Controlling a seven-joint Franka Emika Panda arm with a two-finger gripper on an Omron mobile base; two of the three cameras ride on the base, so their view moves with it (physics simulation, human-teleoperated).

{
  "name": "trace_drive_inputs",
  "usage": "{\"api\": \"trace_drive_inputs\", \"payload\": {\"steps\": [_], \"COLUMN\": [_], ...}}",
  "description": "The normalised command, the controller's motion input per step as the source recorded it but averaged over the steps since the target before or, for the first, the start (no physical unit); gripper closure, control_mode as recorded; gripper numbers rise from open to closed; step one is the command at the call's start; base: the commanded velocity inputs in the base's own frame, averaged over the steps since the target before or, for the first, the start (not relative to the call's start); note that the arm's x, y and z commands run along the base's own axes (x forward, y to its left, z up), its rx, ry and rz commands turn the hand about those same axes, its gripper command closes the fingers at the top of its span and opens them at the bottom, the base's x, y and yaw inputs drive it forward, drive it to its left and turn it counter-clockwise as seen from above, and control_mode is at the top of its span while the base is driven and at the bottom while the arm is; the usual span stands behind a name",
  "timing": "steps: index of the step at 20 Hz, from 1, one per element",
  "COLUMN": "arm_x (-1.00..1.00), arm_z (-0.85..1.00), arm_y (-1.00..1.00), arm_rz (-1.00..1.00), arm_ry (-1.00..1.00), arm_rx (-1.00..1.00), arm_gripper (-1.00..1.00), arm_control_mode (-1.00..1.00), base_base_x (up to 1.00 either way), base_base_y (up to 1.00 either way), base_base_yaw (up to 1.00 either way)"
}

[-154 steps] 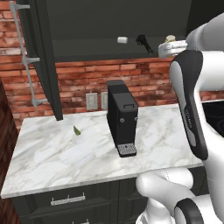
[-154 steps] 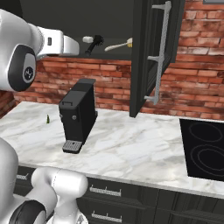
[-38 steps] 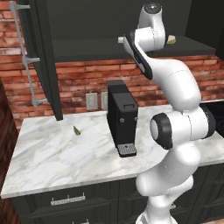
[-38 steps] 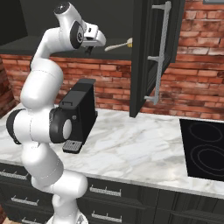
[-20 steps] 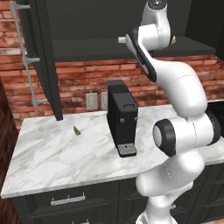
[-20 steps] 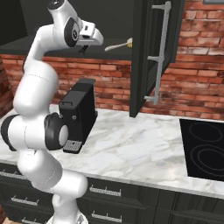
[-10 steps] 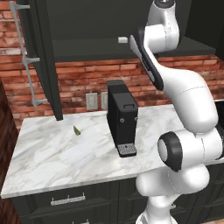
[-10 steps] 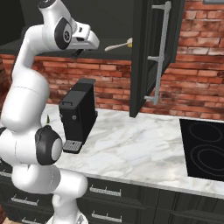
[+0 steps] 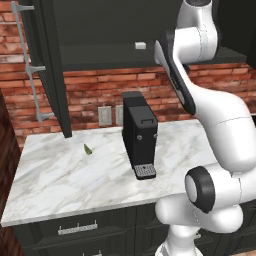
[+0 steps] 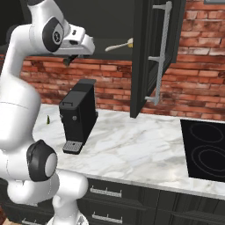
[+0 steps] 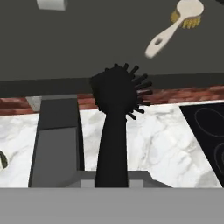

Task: Pick the dish brush and dish brush from the cabinet and place them on the counter.

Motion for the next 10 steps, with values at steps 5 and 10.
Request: {"api": "trace_drive_inputs", "payload": {"steps": [5, 10], "arm_x": [-0.6, -0.59], "arm_z": [0.0, -0.04], "arm_y": [0.0, 0.0], "arm_rz": [0.0, 0.0], "arm_ry": [0.08, 0.07], "arm_rx": [0.0, 0.0], "arm_gripper": [1.0, 1.0], "arm_control_mode": [-1.0, -1.0], "base_base_x": [0.0, 0.0], "base_base_y": [0.0, 0.0], "base_base_yaw": [0.0, 0.0]}}
